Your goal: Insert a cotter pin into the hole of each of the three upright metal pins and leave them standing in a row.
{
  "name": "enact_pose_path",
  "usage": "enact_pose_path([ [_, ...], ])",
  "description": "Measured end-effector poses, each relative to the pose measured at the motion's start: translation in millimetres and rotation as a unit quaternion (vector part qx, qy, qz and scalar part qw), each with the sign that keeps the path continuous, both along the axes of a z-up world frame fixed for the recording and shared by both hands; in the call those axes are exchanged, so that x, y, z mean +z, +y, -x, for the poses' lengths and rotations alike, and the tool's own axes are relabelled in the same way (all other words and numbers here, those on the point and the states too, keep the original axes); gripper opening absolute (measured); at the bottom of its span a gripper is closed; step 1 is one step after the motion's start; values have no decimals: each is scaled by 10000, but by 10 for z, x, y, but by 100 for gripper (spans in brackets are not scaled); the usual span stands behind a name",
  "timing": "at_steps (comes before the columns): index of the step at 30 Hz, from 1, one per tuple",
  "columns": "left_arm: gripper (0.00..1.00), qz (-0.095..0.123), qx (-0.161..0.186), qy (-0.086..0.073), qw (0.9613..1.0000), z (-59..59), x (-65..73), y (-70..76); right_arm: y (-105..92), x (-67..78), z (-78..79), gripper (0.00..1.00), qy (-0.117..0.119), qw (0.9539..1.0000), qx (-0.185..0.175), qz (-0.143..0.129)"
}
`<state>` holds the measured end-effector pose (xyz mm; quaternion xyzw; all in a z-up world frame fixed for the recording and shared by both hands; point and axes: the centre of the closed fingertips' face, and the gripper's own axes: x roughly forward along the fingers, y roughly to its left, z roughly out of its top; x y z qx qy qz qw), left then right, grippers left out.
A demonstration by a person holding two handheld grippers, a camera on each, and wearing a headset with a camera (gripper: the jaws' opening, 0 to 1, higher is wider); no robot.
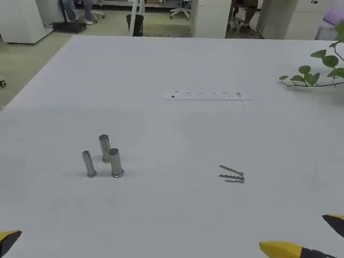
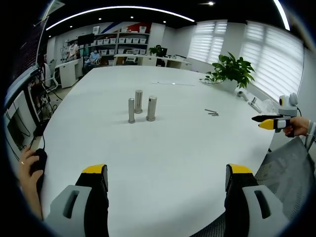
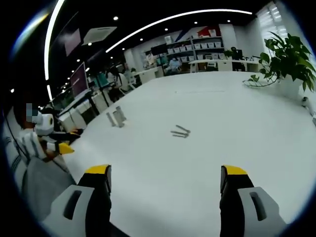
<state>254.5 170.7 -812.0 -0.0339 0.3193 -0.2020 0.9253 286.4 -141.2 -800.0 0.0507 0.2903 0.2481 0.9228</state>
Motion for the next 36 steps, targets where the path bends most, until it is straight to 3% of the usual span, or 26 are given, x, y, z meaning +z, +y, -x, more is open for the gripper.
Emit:
enact_pose_path([
  [8, 99, -144, -76, 17, 9999, -7, -18, 17, 8, 58, -22, 85, -94, 9999, 63, -4],
  [16, 99, -136, -76, 63, 9999, -2, -57, 26, 35, 87, -37, 80, -117, 9999, 117, -7],
  [25, 99, -153, -129, 12, 9998, -24, -28, 31, 55, 85, -26, 75, -39, 9999, 105, -77],
  [36, 99, -120, -158, 82, 9998, -42, -36, 31, 7, 82, -25, 73, 22, 10000, -33, -76],
])
